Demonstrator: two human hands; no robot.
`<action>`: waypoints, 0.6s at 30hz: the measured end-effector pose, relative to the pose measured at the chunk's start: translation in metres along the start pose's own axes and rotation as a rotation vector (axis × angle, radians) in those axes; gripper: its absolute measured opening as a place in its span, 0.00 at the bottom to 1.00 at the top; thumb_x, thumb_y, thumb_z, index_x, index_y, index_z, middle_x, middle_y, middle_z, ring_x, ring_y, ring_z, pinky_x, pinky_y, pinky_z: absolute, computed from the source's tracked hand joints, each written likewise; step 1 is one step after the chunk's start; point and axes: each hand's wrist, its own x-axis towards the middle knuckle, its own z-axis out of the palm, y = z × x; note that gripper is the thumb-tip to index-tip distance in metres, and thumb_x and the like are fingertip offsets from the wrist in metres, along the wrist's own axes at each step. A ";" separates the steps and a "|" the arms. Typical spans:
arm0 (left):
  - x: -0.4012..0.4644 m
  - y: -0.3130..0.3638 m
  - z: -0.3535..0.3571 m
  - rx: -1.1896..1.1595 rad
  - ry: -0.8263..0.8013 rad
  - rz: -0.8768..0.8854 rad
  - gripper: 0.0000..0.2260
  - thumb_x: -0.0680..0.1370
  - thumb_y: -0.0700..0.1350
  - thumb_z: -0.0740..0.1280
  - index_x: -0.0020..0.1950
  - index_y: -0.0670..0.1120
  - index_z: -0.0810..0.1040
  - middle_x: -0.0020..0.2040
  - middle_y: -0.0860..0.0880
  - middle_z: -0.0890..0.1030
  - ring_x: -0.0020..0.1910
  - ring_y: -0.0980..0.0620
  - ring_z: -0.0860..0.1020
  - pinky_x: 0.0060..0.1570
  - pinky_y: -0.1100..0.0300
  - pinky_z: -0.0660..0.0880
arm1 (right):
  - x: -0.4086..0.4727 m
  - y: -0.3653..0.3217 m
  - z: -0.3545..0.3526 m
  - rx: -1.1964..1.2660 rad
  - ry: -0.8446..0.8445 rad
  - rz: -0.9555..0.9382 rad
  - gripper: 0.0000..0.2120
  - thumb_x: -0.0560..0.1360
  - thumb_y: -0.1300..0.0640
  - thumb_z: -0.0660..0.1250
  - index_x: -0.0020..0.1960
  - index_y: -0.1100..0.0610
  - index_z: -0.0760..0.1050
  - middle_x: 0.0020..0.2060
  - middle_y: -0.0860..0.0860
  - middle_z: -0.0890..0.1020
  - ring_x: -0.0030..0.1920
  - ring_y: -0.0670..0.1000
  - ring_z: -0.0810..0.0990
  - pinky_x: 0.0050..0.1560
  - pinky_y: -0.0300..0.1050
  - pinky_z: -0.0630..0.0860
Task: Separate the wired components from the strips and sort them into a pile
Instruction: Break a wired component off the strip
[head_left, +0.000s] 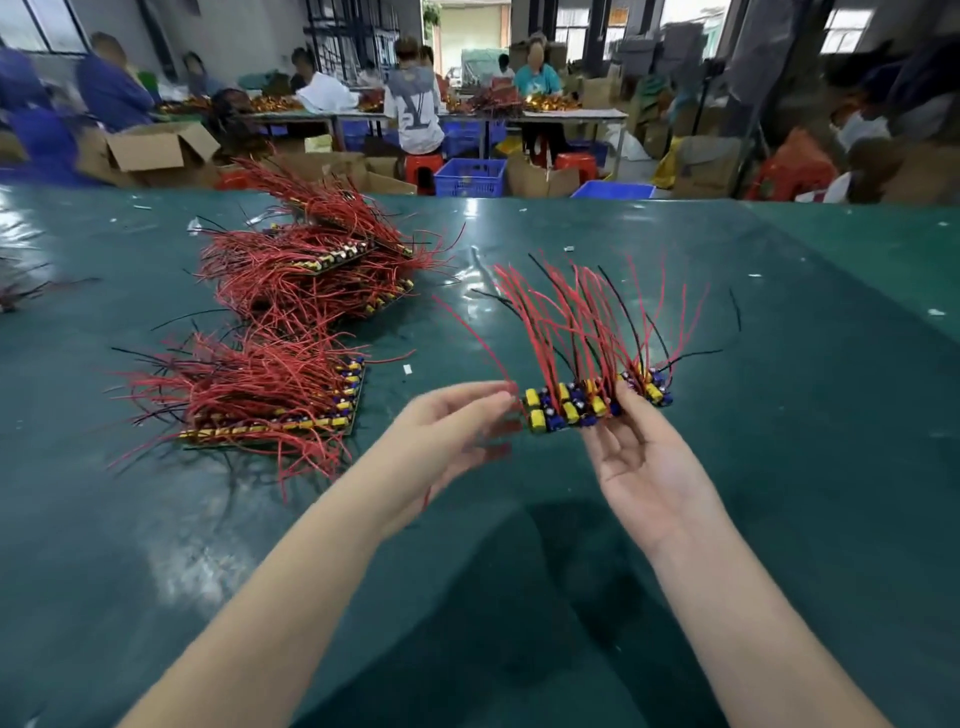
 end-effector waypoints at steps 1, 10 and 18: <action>0.003 -0.005 0.002 -0.075 -0.023 -0.050 0.09 0.78 0.38 0.64 0.56 0.40 0.80 0.49 0.45 0.84 0.45 0.51 0.81 0.52 0.57 0.80 | 0.001 0.001 -0.001 -0.001 -0.004 -0.010 0.04 0.78 0.64 0.64 0.45 0.62 0.77 0.35 0.54 0.85 0.35 0.48 0.85 0.35 0.38 0.81; 0.010 -0.031 -0.001 -0.265 0.065 -0.060 0.06 0.73 0.31 0.67 0.48 0.37 0.80 0.41 0.45 0.85 0.38 0.54 0.84 0.36 0.68 0.78 | 0.005 0.007 -0.009 -0.271 -0.157 -0.037 0.13 0.65 0.59 0.72 0.49 0.55 0.75 0.44 0.55 0.86 0.45 0.51 0.85 0.41 0.42 0.81; 0.009 -0.036 -0.005 -0.231 0.019 -0.072 0.07 0.72 0.34 0.69 0.50 0.37 0.79 0.43 0.44 0.85 0.40 0.53 0.83 0.39 0.66 0.79 | 0.001 0.010 -0.012 -0.492 -0.205 0.027 0.20 0.67 0.67 0.72 0.55 0.57 0.71 0.47 0.60 0.85 0.46 0.55 0.86 0.43 0.43 0.81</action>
